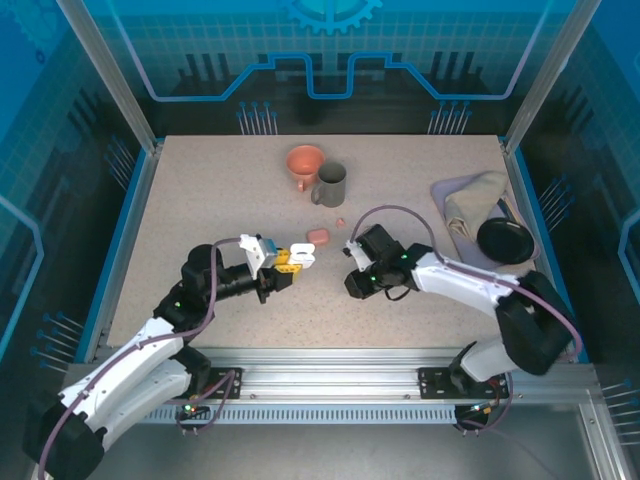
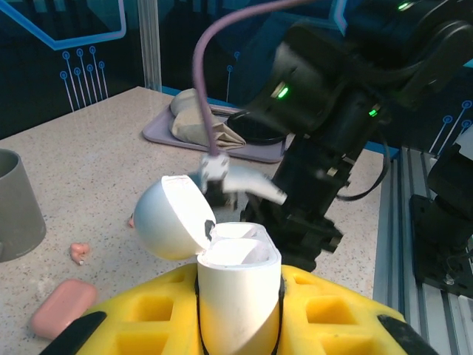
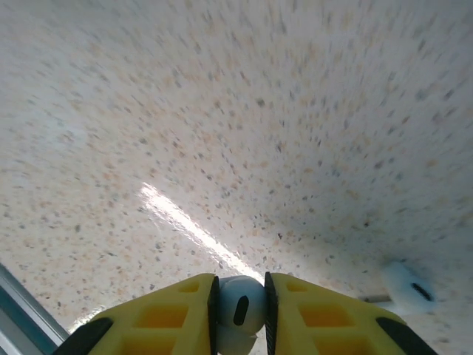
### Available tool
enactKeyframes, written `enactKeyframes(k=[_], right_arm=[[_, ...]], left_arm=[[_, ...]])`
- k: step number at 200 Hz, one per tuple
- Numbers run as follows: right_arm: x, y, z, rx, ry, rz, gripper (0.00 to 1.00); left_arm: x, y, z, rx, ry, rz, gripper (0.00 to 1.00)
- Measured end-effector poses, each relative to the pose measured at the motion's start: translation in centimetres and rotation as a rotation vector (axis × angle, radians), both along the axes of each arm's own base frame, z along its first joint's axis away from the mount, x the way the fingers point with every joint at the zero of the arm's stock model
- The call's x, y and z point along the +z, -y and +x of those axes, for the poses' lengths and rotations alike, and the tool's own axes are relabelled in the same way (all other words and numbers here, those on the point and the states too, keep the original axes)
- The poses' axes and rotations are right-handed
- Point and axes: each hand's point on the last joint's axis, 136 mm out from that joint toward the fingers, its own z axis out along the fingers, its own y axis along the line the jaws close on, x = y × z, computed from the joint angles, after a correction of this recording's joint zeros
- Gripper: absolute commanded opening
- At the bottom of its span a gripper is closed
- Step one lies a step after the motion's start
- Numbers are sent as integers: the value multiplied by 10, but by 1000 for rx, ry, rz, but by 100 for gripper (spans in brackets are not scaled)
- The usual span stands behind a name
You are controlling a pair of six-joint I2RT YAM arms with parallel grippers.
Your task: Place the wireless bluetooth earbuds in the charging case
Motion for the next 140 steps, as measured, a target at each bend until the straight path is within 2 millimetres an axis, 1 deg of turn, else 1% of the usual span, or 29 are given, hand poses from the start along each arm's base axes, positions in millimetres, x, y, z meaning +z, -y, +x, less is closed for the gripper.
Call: enactKeyframes(k=[35, 102, 114, 140], right_arm=[[52, 4, 2, 74, 229, 86, 25], [161, 14, -10, 230, 715, 227, 24], [174, 13, -12, 261, 780, 235, 24], [190, 3, -15, 340, 853, 220, 23]], left_arm=[[1, 3, 2, -4, -18, -19, 0], [5, 8, 3, -26, -41, -45, 0], [8, 10, 4, -32, -39, -48, 0], [14, 15, 4, -53, -29, -56, 0]])
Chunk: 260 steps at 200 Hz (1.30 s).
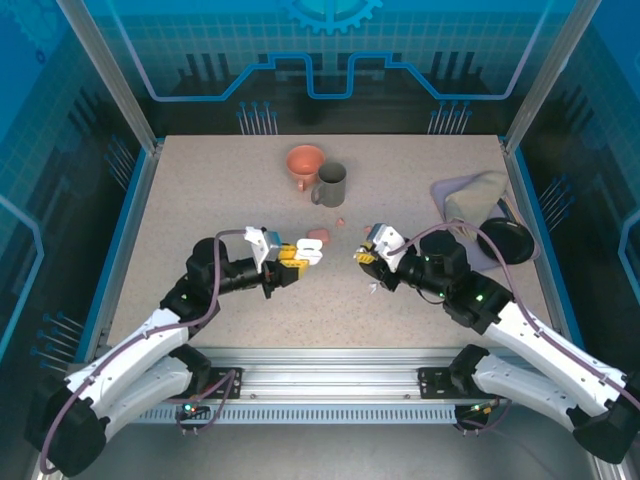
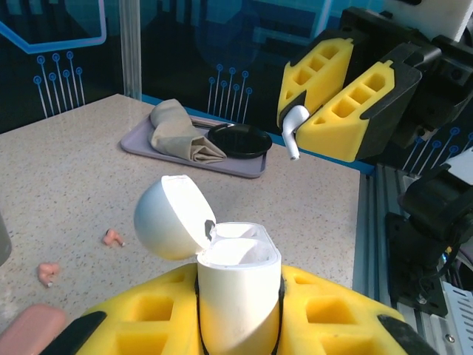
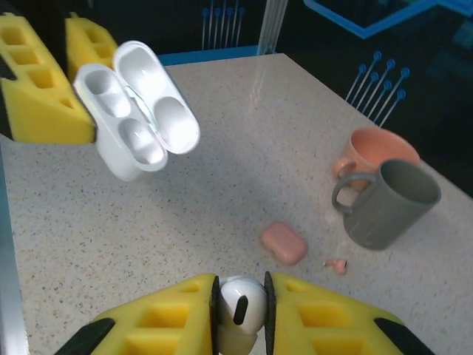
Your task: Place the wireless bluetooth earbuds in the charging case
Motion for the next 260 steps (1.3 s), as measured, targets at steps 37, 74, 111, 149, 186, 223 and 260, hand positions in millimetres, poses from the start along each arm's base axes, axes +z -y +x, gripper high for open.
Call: enactKeyframes(k=[37, 74, 111, 149, 186, 223, 260], right_arm=[[31, -20, 0, 78, 114, -29, 23], [61, -39, 1, 141, 219, -35, 23], [63, -58, -3, 214, 255, -52, 24], [53, -73, -11, 276, 251, -71, 24], [50, -81, -13, 304, 256, -73, 24], [50, -86, -13, 321, 263, -76, 25], [55, -89, -10, 325, 276, -78, 25]], left_arm=[[9, 6, -1, -27, 3, -18, 0], [17, 10, -3, -46, 13, -34, 0], [20, 11, -3, -51, 24, -40, 0], [24, 12, -4, -56, 34, -46, 0], [25, 12, -5, -63, 35, -47, 0], [25, 12, -5, -63, 37, -47, 0], [26, 12, -5, -64, 39, -46, 0]])
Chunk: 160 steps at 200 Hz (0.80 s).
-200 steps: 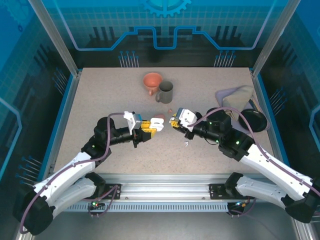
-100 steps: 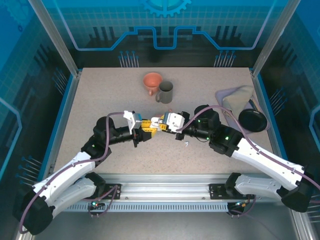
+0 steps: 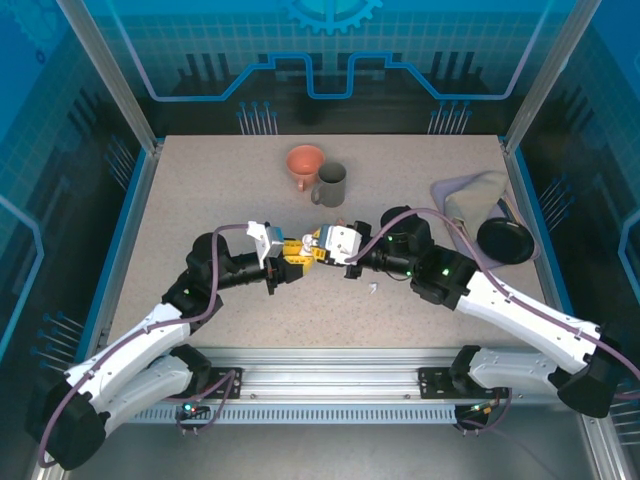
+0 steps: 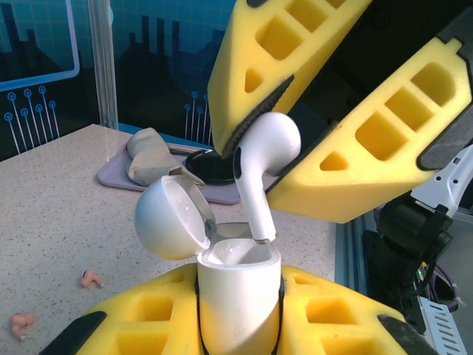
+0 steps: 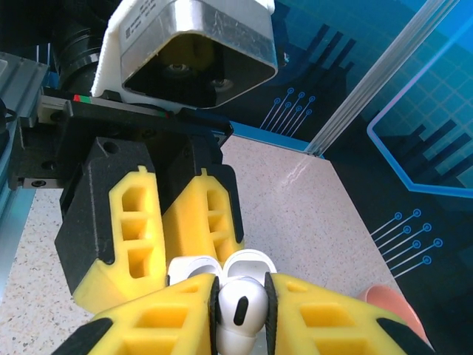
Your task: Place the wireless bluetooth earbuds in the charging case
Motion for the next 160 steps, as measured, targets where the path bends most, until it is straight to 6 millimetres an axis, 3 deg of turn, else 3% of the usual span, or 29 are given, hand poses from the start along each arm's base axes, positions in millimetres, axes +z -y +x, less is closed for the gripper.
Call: enactKeyframes(k=[160], right_arm=[[-12, -6, 0, 24, 7, -87, 27]], left_arm=[[-2, 1, -2, -10, -3, 6, 0]])
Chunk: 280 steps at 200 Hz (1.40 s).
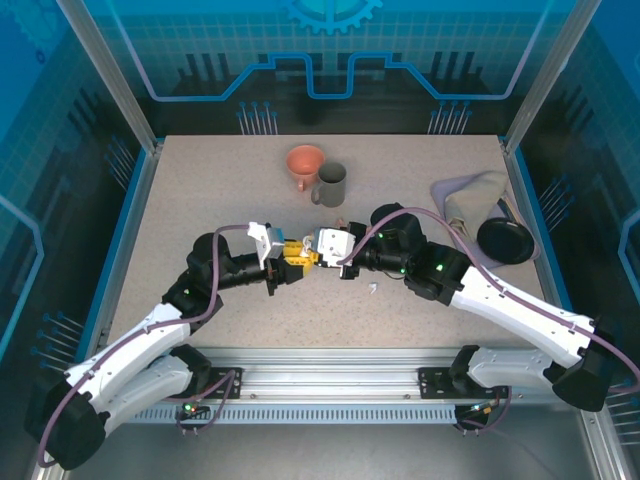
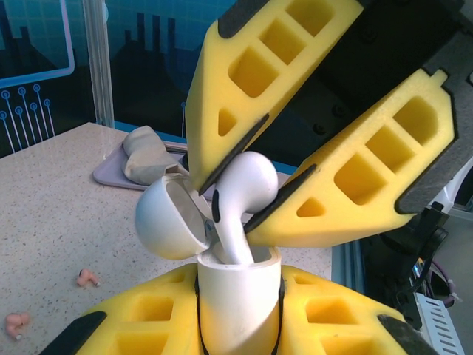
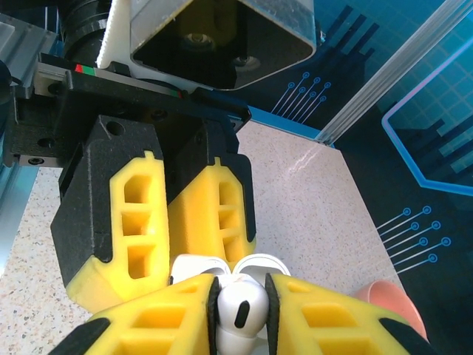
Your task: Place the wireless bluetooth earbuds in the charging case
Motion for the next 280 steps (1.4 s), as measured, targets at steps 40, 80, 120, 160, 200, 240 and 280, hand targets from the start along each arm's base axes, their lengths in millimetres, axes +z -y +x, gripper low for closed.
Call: enactKeyframes(k=[40, 80, 120, 160, 200, 240, 280], right_arm=[[-2, 1, -3, 10, -15, -11, 28], [-4, 0, -4, 16, -26, -15, 28], [-5, 0, -4, 14, -35, -16, 31], [-1, -3, -8, 35, -64, -2, 43], [3, -2, -11, 35, -106, 18, 54], [30, 19, -6, -32, -140, 116, 64], [58, 59, 2, -173, -172, 260, 74]], left_arm=[[-1, 0, 0, 0, -3, 4, 0], [-2, 0, 0, 0, -6, 6, 0], [-4, 0, 0, 0, -15, 12, 0], [-3, 0, 0, 1, -11, 9, 0], [0, -1, -2, 1, -2, 4, 0], [1, -1, -2, 2, 1, 2, 0], [2, -2, 0, 12, 6, 1, 0]])
